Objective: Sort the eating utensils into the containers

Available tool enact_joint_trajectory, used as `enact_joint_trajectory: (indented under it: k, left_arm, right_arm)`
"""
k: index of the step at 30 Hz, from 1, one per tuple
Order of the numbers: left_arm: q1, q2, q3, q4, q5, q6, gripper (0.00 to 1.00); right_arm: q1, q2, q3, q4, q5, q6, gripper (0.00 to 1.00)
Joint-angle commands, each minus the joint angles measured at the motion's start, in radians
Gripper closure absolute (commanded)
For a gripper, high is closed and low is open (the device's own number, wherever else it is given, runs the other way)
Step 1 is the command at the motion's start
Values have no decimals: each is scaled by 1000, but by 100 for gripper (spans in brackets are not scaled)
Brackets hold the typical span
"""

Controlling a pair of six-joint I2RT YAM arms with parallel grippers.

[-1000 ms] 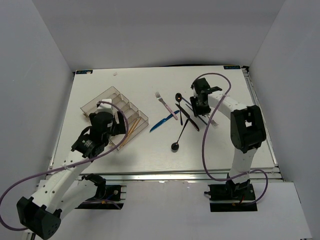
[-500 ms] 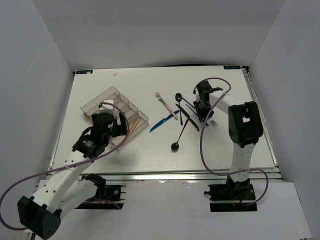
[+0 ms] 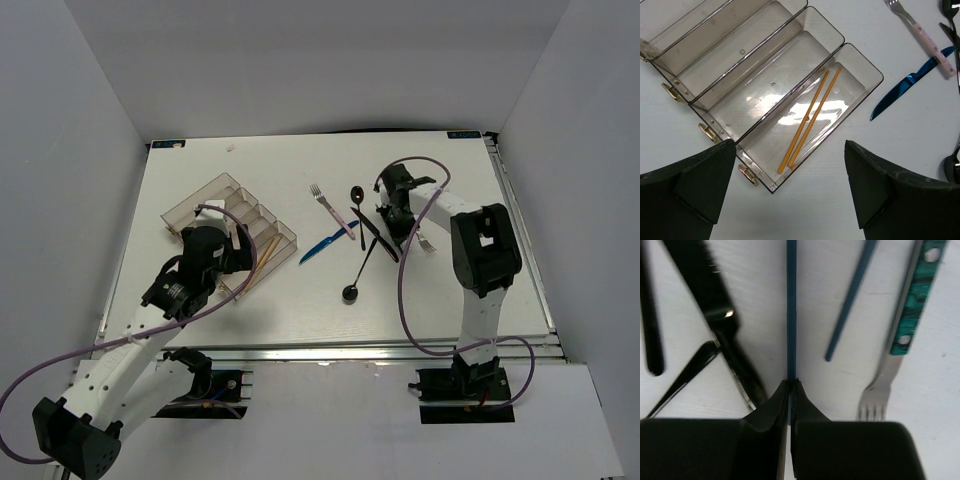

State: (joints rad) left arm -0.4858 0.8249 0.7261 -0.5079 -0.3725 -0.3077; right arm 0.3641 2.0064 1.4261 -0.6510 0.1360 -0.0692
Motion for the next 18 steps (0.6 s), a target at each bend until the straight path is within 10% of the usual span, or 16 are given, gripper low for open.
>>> enact_joint_trajectory:
  k: [1,7,13,18]
  left_arm:
    - [1,-44,16,14,-11,-13,2]
    - [1,-53,30,202,302,-174,2]
    - [-5,25,-119,903,662,-504,2]
    - [-26,121,-82,983,716,-542,2]
  right_arm:
    - [29,-67,3,-29,-58,0,100]
    - [38,-313,-22,58,-339,149,100]
    - [108,-599,-321,599,-839,517,100]
    - [182,-686,-397,771,-901,683,100]
